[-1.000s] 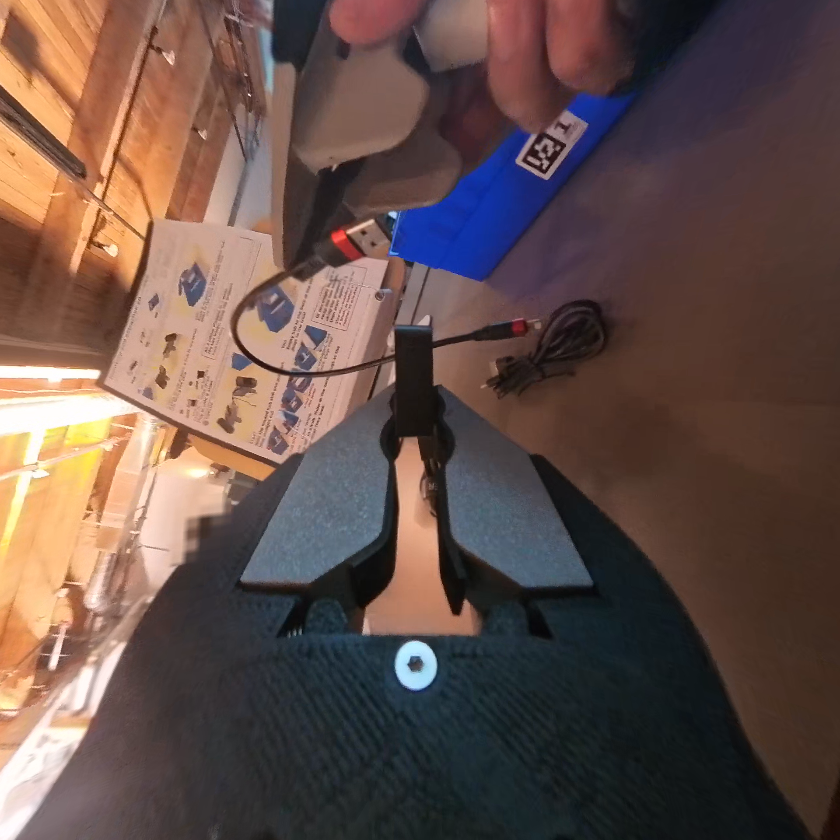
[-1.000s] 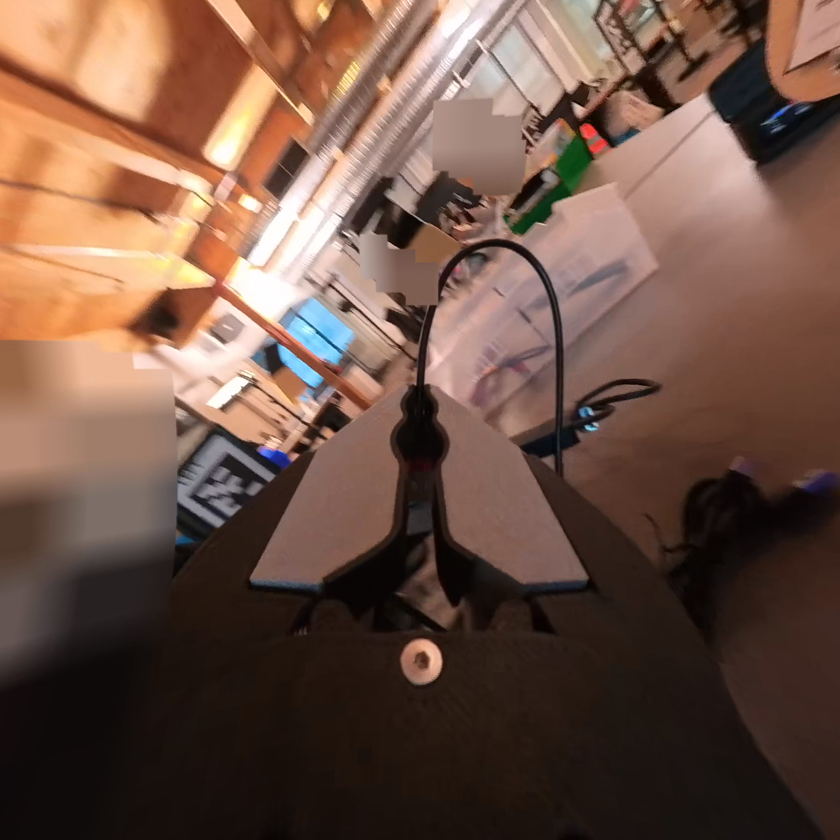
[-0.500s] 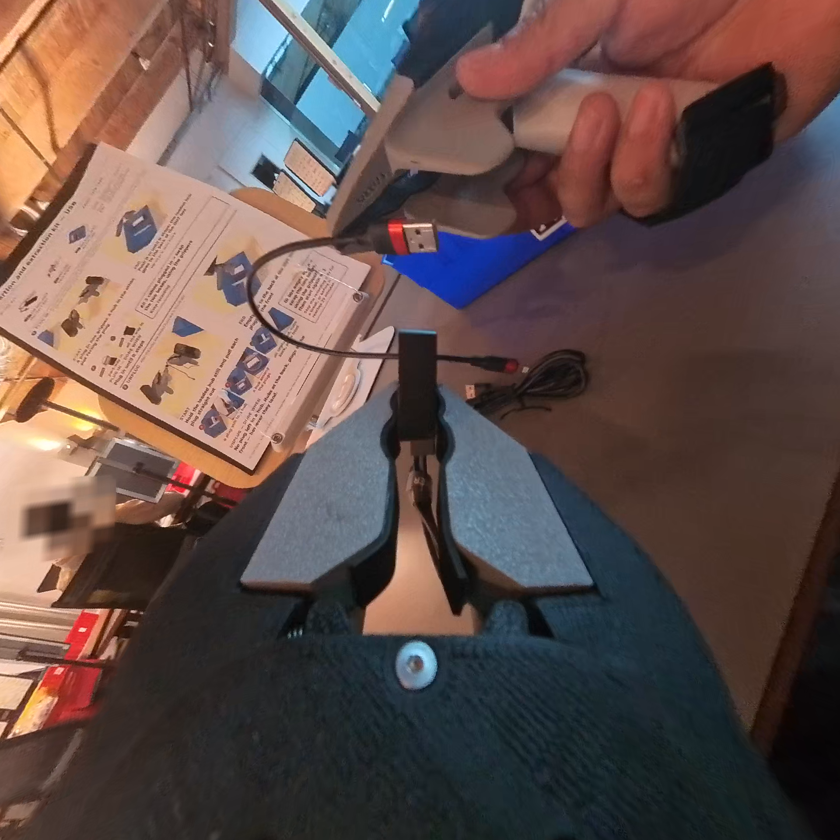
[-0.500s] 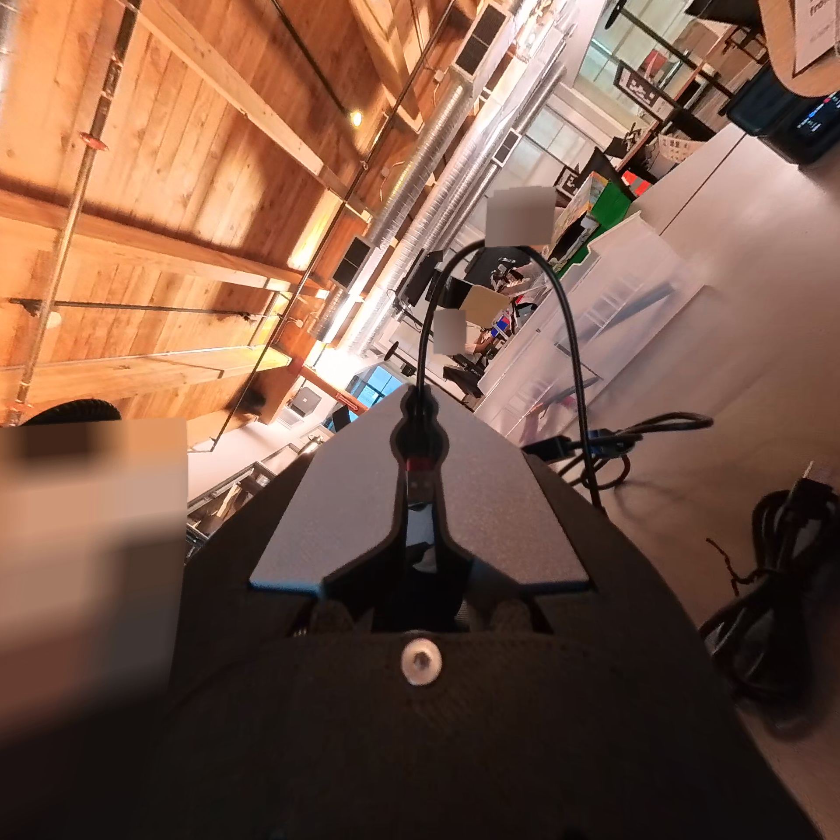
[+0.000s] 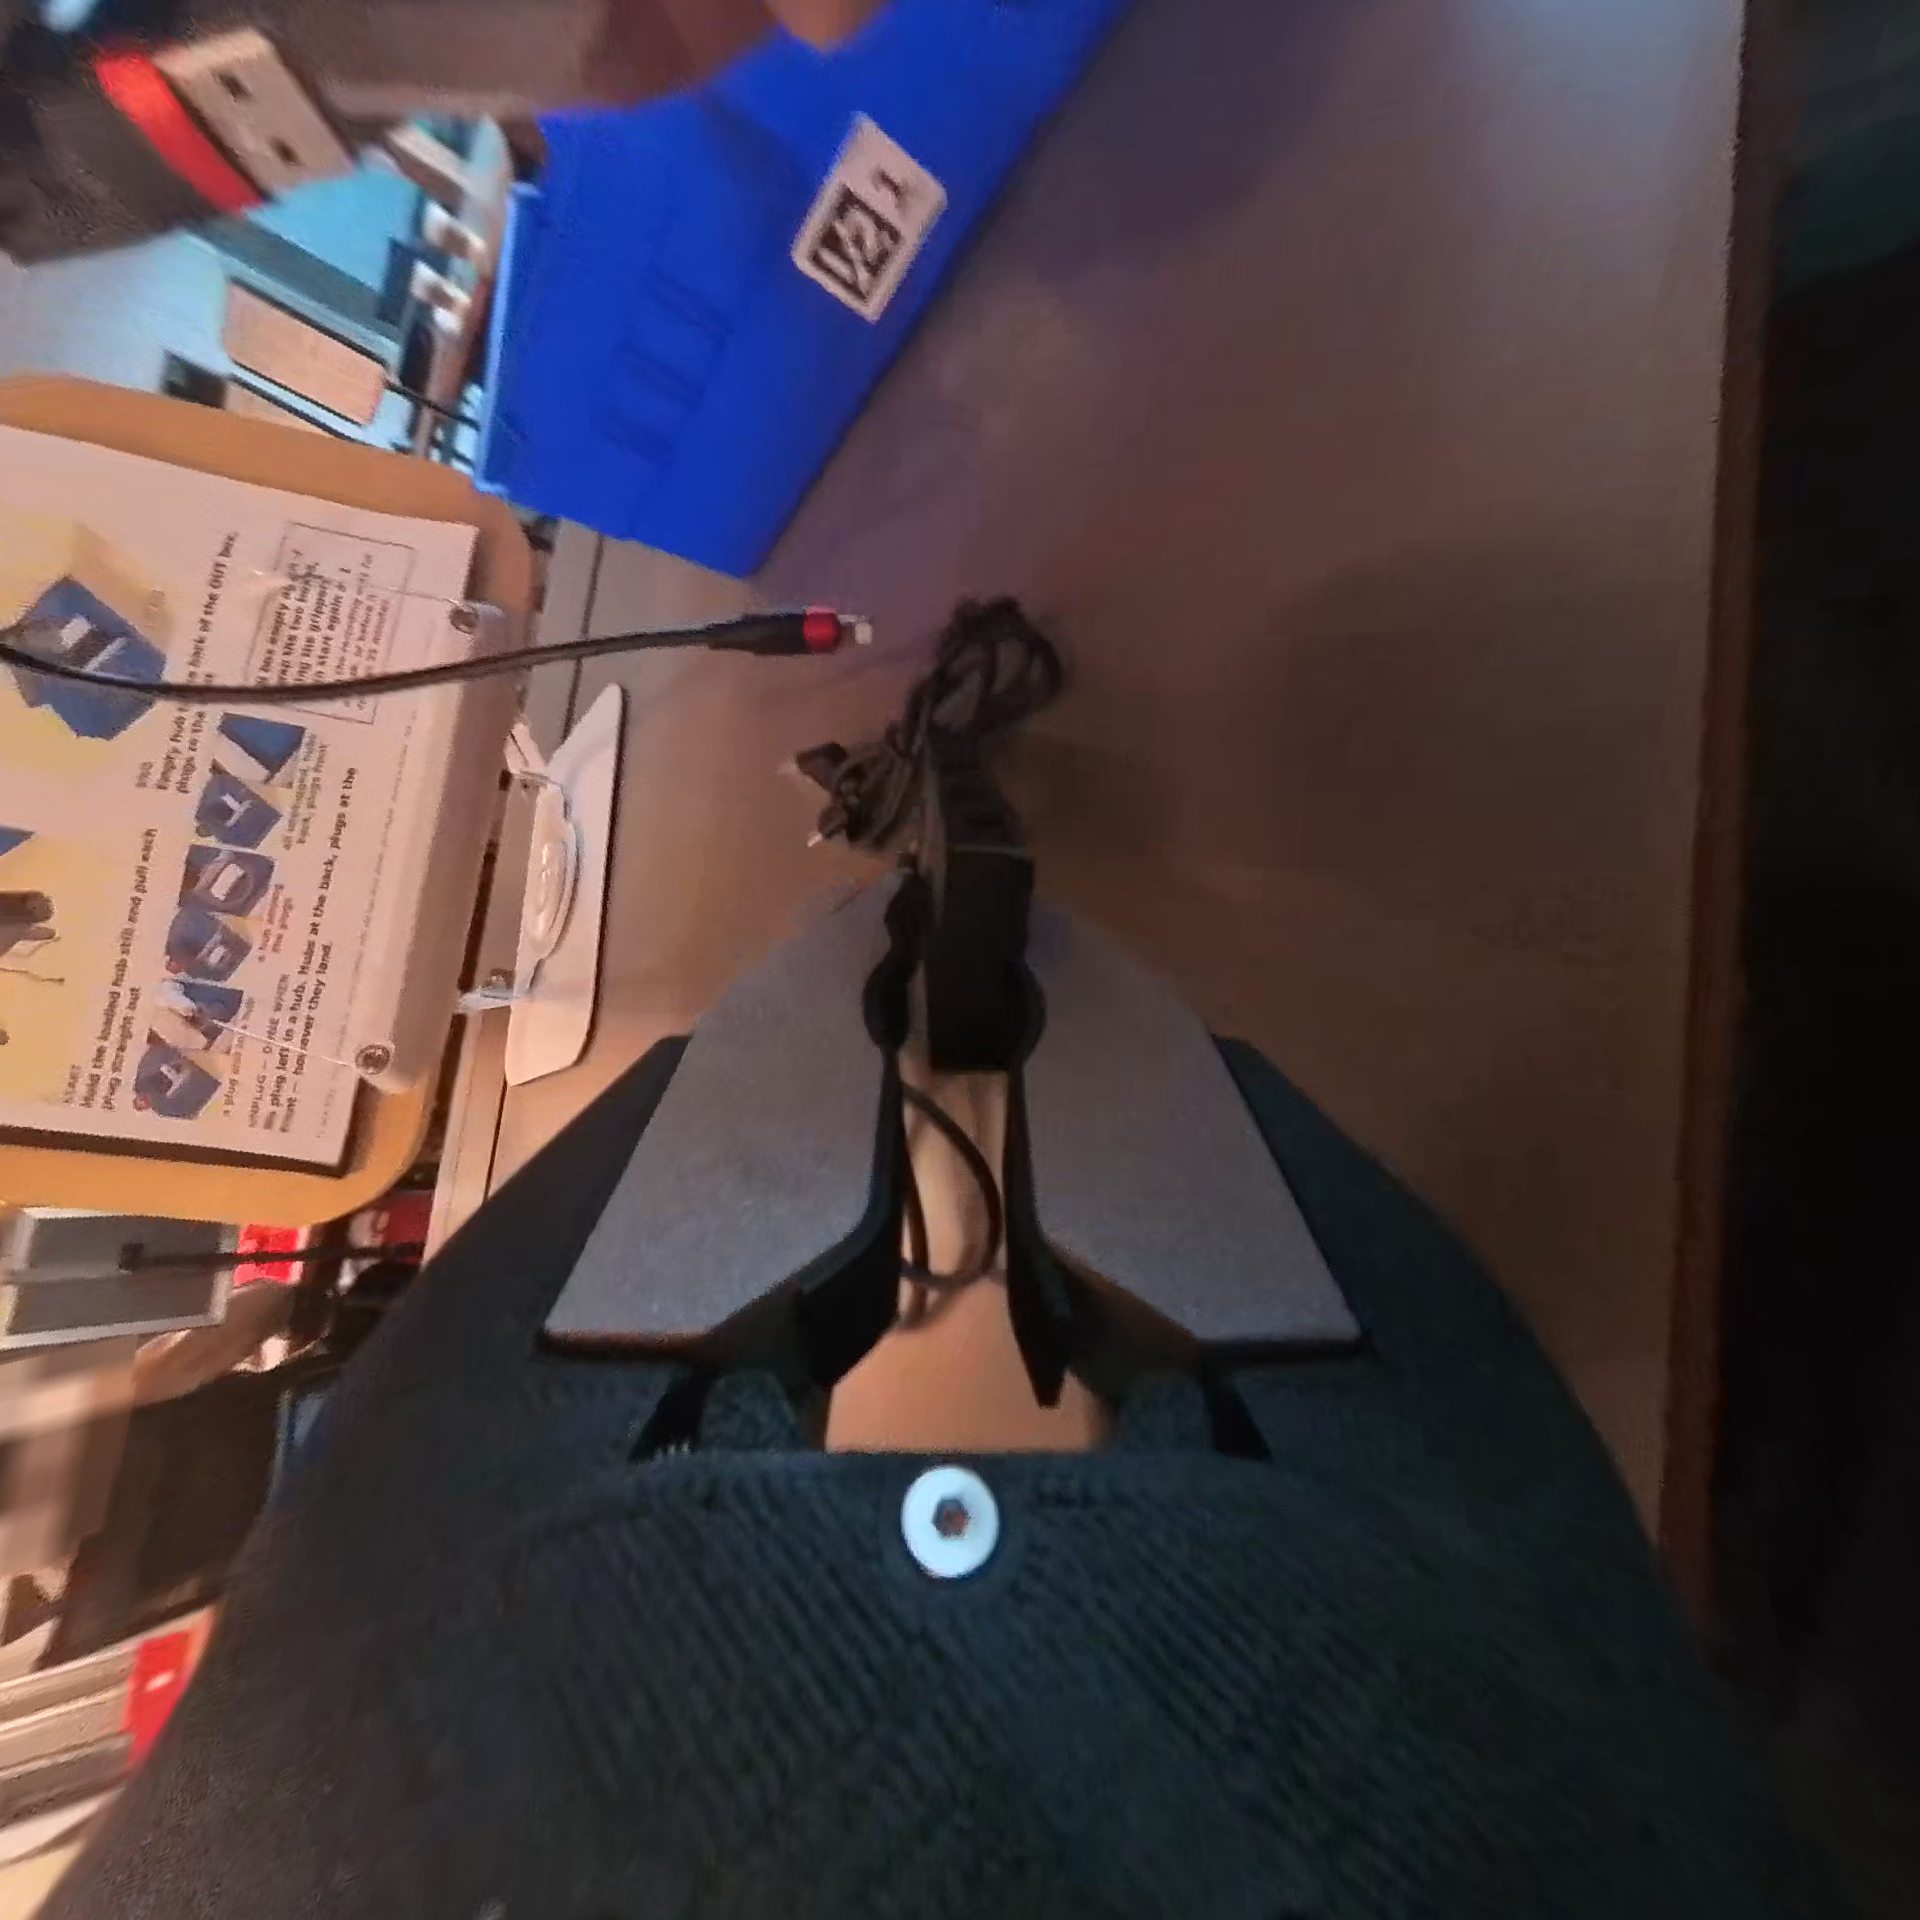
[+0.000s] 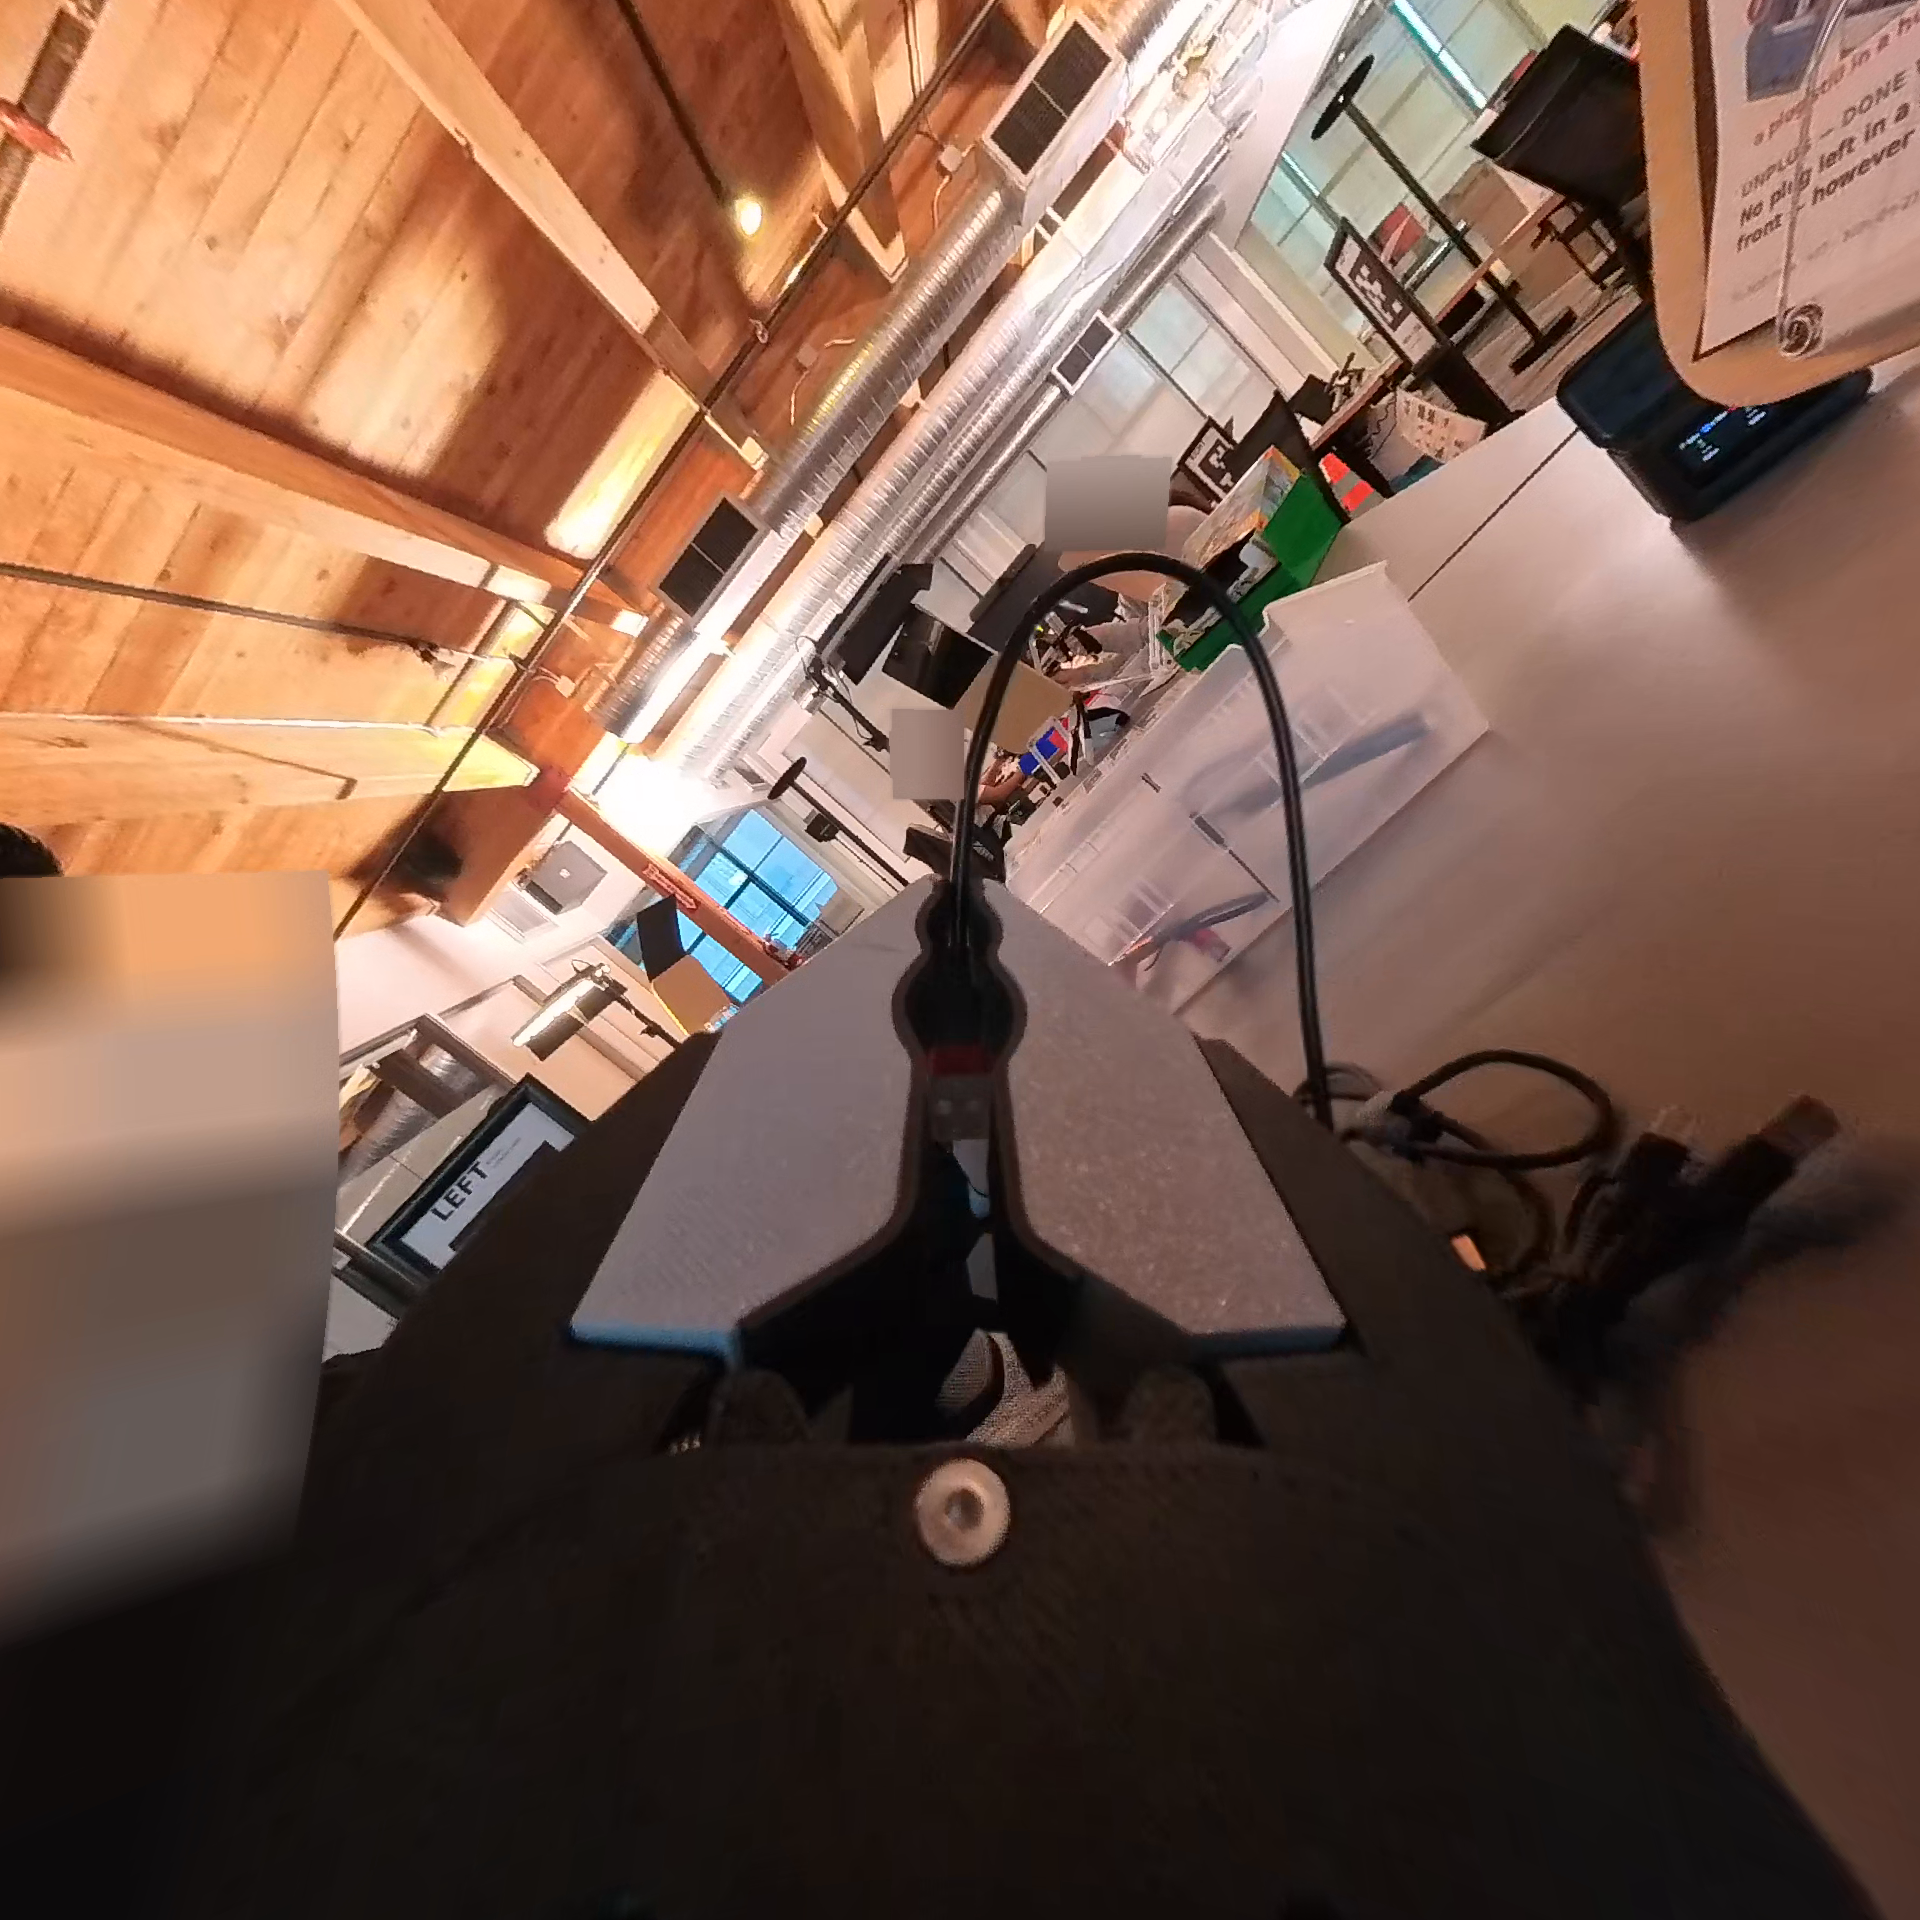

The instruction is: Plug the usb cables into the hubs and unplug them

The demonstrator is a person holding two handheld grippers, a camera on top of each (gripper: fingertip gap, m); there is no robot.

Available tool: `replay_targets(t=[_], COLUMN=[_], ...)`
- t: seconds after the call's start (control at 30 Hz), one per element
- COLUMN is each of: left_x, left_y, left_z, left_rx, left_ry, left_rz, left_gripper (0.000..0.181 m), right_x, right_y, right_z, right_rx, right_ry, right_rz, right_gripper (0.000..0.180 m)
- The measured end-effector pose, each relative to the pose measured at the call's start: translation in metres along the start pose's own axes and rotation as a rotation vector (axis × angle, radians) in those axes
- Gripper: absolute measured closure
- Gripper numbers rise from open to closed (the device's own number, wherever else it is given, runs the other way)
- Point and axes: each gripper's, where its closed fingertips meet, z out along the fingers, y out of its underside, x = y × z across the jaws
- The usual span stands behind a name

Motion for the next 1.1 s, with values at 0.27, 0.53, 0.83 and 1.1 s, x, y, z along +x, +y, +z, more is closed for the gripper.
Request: replay_targets(t=[0.27, 0.53, 0.83, 1.1], left_x=[0.020, 0.030, 0.011, -0.063], left_y=[0.016, 0.002, -0.029, -0.061], left_z=[-0.009, -0.026, -0.043, -0.038], left_rx=[-0.095, -0.064, 0.012, 0.196], left_ry=[0.133, 0.249, 0.212, -0.187], left_rz=[0.049, -0.053, -0.134, -0.509], left_gripper=[0.148, 0.109, 0.117, 0.159], right_x=[0.008, 0.017, 0.012, -0.004], right_y=[-0.001, -0.004, -0.002, 0.013], right_z=[-0.001, -0.006, -0.002, 0.015], right_rx=[-0.003, -0.006, 0.017, 0.080], right_ry=[0.058, 0.139, 0.150, 0.202], right_rz=[-0.045, -0.112, -0.131, -0.243], right_gripper=[0.180, 0.180, 0.180, 0.180])
